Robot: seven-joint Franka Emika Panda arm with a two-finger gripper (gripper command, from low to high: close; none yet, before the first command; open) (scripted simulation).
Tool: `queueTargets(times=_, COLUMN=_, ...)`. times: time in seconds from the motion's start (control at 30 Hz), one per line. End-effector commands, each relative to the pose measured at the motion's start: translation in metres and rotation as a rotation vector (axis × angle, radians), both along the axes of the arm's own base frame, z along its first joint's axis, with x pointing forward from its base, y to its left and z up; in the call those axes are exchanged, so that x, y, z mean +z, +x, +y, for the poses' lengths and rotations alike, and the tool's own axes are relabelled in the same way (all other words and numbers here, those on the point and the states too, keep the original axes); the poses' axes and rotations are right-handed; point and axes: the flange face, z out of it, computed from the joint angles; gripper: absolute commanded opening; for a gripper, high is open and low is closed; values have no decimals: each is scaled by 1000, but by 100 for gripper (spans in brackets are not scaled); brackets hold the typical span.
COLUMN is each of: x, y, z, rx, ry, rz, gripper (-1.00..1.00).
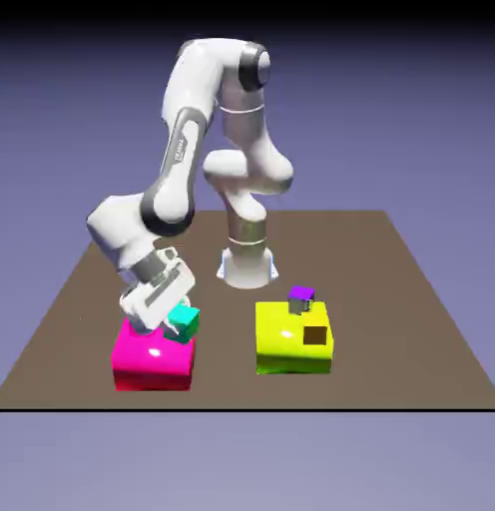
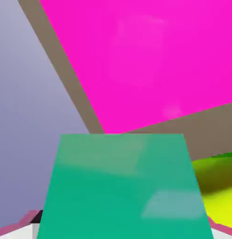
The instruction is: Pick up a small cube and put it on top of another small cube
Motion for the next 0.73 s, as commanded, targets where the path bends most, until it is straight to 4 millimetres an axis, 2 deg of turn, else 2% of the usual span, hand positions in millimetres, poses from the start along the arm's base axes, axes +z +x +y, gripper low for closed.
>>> queueTargets(times=0.0, x=6, y=-12, z=-4, rx=-54, ry=6, rz=-6, gripper=-100)
queueTargets(times=0.17, x=30, y=-95, z=-46, rx=-406, ry=68, rz=-55, gripper=-100)
queueTargets(times=0.2, x=31, y=-101, z=-48, rx=-430, ry=74, rz=-59, gripper=-100)
queueTargets(times=0.23, x=31, y=-101, z=-48, rx=-430, ry=74, rz=-59, gripper=-100)
queueTargets(times=0.4, x=-25, y=-74, z=-31, rx=-430, ry=74, rz=-59, gripper=-100)
queueTargets(times=0.43, x=-26, y=-73, z=-31, rx=-430, ry=74, rz=-59, gripper=-100)
queueTargets(times=0.47, x=-26, y=-73, z=-31, rx=-430, ry=74, rz=-59, gripper=100)
queueTargets(times=0.5, x=-26, y=-73, z=-31, rx=-430, ry=74, rz=-59, gripper=100)
queueTargets(times=0.67, x=29, y=-100, z=-48, rx=-430, ry=74, rz=-59, gripper=100)
queueTargets(times=0.7, x=31, y=-101, z=-48, rx=-430, ry=74, rz=-59, gripper=100)
